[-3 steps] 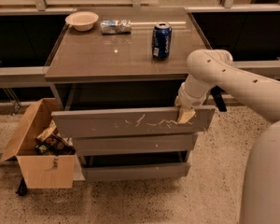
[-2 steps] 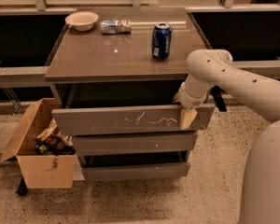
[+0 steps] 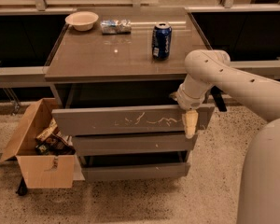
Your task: Open top drawer
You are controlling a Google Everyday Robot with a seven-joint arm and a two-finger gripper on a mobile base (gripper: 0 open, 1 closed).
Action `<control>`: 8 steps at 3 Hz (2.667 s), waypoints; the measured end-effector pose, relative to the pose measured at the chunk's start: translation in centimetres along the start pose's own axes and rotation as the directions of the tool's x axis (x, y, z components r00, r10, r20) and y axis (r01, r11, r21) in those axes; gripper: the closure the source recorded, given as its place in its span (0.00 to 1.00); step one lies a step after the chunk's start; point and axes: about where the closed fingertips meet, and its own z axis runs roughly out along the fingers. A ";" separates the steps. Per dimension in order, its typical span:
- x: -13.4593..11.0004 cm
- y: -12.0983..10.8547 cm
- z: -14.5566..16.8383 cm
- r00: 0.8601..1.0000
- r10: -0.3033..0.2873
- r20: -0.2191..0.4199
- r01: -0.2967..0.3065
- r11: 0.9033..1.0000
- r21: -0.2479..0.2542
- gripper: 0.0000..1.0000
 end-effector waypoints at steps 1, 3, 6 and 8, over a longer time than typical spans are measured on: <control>-0.7 3.3 -0.7 0.999 0.036 -0.014 -0.037 0.996 -0.086 0.00; -2.5 9.4 -2.0 0.995 0.096 -0.003 -0.095 0.970 -0.225 0.49; -3.1 12.3 -3.5 0.990 0.138 0.008 -0.134 0.975 -0.179 1.00; -3.8 15.6 -3.0 0.982 0.179 0.055 -0.169 0.973 -0.157 0.98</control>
Offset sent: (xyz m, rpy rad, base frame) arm -0.1136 0.0059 0.0276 -0.0447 0.2534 -0.0655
